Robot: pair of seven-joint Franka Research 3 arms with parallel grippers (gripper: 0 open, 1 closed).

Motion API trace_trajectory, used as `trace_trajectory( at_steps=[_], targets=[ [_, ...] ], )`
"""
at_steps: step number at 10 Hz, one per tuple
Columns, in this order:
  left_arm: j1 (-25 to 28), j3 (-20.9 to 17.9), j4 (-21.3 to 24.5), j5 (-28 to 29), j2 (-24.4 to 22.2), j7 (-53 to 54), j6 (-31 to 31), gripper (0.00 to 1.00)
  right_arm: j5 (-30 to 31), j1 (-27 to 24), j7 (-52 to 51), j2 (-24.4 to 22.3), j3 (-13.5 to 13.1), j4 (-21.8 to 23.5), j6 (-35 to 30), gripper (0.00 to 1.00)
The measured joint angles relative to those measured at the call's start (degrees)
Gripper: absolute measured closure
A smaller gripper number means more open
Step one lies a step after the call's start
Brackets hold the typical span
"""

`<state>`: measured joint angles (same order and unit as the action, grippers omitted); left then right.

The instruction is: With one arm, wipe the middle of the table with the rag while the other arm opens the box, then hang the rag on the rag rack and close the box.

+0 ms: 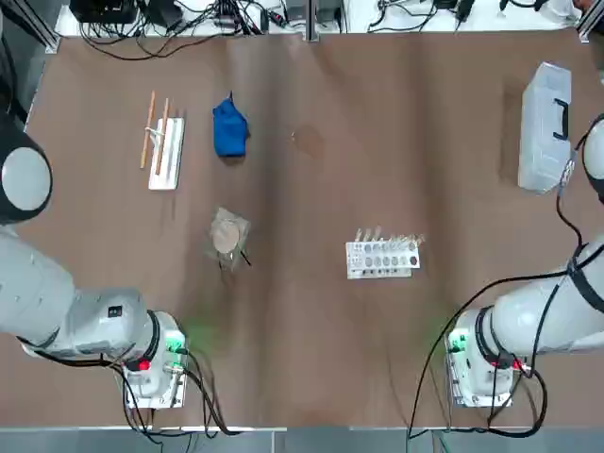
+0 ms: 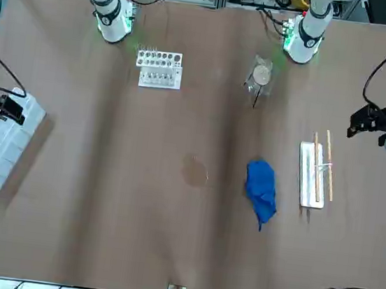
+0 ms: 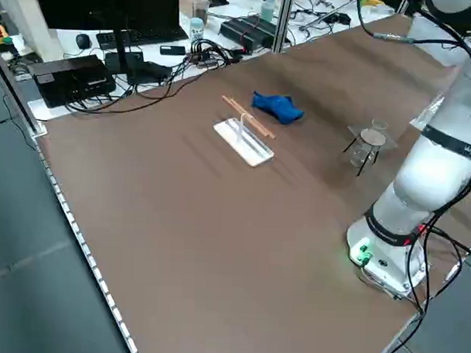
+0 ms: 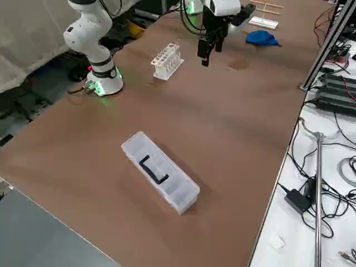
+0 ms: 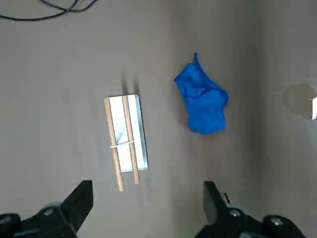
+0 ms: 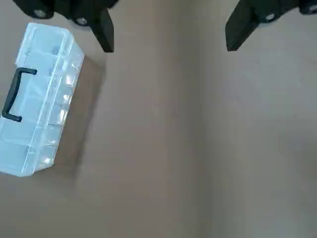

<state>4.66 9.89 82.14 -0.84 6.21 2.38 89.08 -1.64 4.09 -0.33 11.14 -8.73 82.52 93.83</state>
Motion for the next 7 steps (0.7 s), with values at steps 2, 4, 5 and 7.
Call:
trace_trajectory(
  at_steps=[2,4,5,7],
  targets=[
    [-0.17,0.08,-0.01,0.0,0.0,-0.89,-0.01,0.01,0.0,0.0,0.0,0.0,0.0,0.21,-0.12,0.01],
    [-1.07,0.35,0.01,0.0,0.37,-3.23,-0.07,0.02,0.0,0.0,0.0,0.0,0.0,0.47,-0.12,0.02],
    [-1.6,0.39,0.21,0.0,1.06,-3.77,1.25,0.03,0.04,-0.12,0.0,0.0,-0.04,0.61,-0.12,0.03],
    [-4.21,0.48,1.83,-0.04,5.86,-4.07,7.87,0.03,0.18,-2.07,0.0,0.49,-0.22,1.81,-0.79,0.31]
  ],
)
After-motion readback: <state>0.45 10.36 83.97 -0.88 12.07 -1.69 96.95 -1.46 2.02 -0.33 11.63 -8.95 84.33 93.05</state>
